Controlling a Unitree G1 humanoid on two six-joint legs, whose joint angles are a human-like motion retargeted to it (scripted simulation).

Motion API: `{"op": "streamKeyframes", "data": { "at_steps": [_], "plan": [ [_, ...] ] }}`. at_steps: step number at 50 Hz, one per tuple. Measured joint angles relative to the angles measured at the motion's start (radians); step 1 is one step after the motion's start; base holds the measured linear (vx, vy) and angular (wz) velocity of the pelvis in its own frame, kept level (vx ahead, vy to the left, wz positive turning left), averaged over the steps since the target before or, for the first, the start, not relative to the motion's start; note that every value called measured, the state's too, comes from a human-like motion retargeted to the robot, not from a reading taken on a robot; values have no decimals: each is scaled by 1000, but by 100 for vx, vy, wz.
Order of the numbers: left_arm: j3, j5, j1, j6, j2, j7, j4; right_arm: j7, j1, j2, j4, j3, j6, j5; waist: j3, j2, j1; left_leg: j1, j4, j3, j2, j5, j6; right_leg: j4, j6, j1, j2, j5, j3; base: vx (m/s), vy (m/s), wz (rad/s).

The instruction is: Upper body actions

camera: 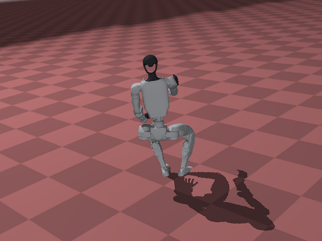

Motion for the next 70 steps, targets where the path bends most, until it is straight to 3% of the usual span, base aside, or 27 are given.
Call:
{"op": "streamKeyframes", "data": {
  "at_steps": [10, 25, 40, 46, 50, 70],
  "plan": [
    [26, -20, 40, -2, 20, 8, -18, 78, 275, -31, -313, 45, -162, -114, -28, 11, -42, -7, 5, -2, 20, -3, -1, -7, -3, -10, 23, 9, -1, 0, 0, 0],
    [41, -26, 66, 7, 25, 13, -28, 72, 773, -55, -495, 103, -187, -384, -47, 21, -56, -11, 17, -4, 48, -9, -6, -13, -6, -16, 52, 18, -2, 0, 0, 0],
    [42, -41, 84, 7, 29, 22, -26, -95, 1126, 51, -473, 180, -84, -749, -53, 41, -63, -5, 21, -5, 64, -15, -7, -26, -7, -9, 73, 31, -4, 0, 0, 0],
    [38, -46, 89, 11, 31, 24, -25, -206, 1099, 61, -422, 210, 82, -901, -60, 49, -65, -7, 26, -12, 75, -15, -7, -27, -1, -5, 84, 32, -4, 0, 0, 0],
    [39, -44, 89, 14, 30, 24, -24, -190, 1078, 66, -400, 218, 149, -914, -63, 51, -63, -8, 30, -16, 79, -16, -7, -28, 0, 1, 87, 30, -7, 0, 0, 0],
    [47, -44, 99, 13, 30, 19, -28, -167, 1016, 86, -342, 217, 226, -911, -69, 47, -71, -3, 28, -16, 76, -16, -8, -28, 2, 8, 88, 26, -4, 2, 0, 0]
  ]
}}
